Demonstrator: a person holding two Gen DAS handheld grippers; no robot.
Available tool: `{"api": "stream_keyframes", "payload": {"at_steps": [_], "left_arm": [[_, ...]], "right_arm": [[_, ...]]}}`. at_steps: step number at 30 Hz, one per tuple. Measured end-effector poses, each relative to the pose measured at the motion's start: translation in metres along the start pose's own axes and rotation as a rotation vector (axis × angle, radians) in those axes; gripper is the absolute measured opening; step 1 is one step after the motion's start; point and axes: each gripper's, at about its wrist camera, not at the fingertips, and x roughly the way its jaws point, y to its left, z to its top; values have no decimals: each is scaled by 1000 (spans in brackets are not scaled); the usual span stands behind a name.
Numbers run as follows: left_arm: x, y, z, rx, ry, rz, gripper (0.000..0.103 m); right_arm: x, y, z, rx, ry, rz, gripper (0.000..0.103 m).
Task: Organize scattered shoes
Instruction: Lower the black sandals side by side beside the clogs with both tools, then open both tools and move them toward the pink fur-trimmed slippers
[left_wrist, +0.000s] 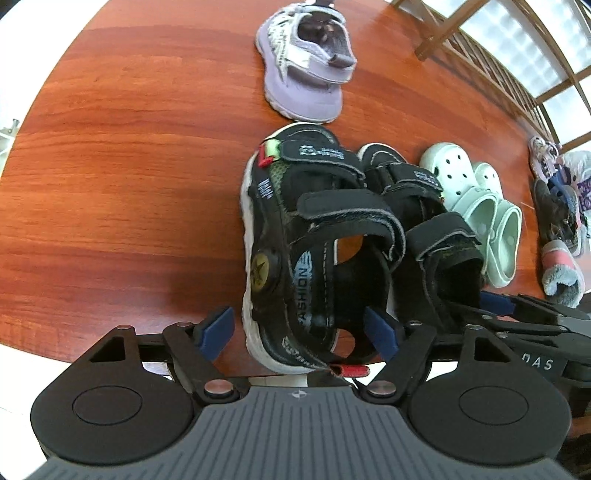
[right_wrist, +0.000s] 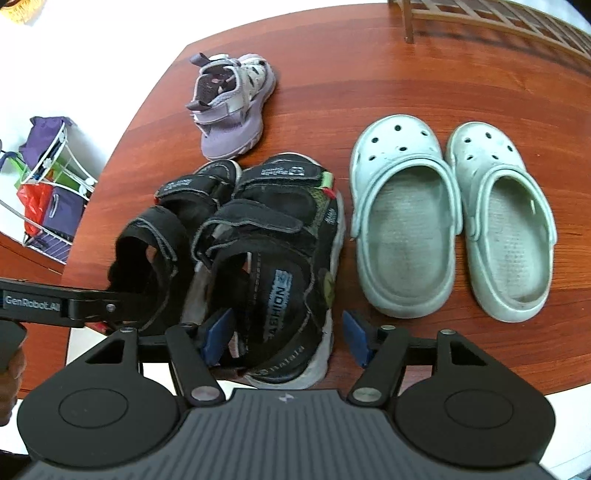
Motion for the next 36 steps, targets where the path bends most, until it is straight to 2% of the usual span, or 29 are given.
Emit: {"api": "stream_keyframes", "payload": {"at_steps": [7,15,26,36], "left_arm": [[-9,-11,3,41,-31,53,80],[-40,-28,7,133,-106,157,85],[-50,-83,20,246,-159,132,87],[-31,-133,30,261,-163,138,87]], "right_arm": [[-3,13,0,-59,-16,-43,71],[-40,3,-1,-74,-80,-86,78],[-91,-43,3,0,-173,-130,83],[-117,-114,8,54,-197,-195,86]]}}
